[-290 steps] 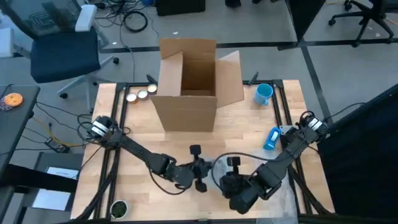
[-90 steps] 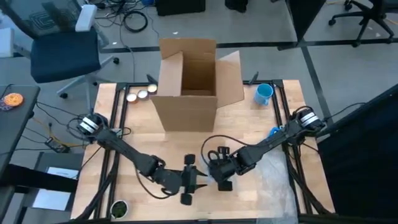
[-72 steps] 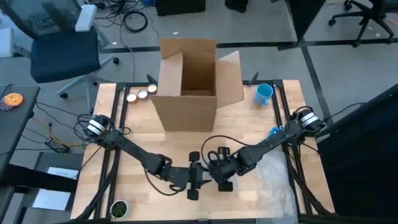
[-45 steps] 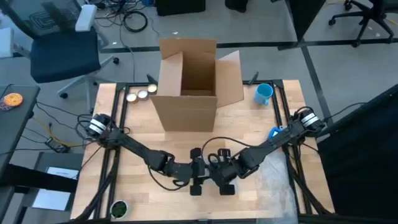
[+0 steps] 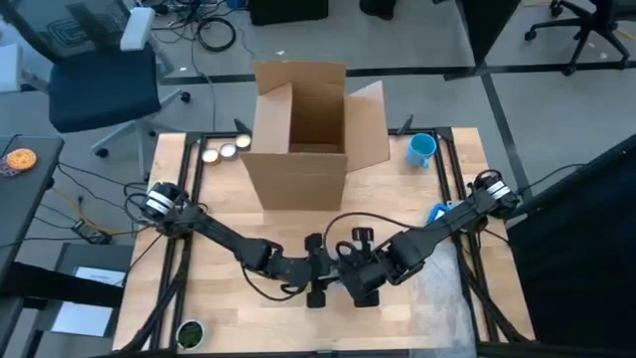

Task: Wrap mug
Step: Wrap the brown cup with bubble wrap

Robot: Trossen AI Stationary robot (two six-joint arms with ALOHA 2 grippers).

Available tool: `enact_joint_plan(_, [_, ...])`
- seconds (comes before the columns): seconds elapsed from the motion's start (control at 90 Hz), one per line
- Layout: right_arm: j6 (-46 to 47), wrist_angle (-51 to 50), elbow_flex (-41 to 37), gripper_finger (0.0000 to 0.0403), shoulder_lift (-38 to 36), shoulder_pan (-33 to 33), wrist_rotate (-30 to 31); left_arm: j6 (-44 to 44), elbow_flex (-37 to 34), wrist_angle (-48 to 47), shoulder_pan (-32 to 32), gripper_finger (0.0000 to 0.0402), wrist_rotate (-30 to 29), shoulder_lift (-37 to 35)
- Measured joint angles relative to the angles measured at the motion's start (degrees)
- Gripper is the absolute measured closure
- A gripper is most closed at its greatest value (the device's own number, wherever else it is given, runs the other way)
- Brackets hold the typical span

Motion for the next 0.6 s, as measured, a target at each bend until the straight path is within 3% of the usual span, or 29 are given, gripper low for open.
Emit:
enact_joint_plan(0.244, [-1.69, 0.24, -4.19, 0.0403, 3.69, -1.42, -0.58, 0.44, 0.00, 0.28, 0.00, 0.0254, 0.90, 0.00])
enact_joint_plan(0.411, [-3.96, 2.90, -4.92, 0.0403, 8.02, -1.69, -5.96, 1.89, 0.00, -0.16, -0.10, 0.0254, 2.37, -0.76])
enact_joint_plan(0.6, [-5.89, 3.84, -4.83, 0.0403, 10.45, -1.72, -8.26, 1.65, 0.00, -9.19, -1.31, 0.0254, 4.38, -6.42])
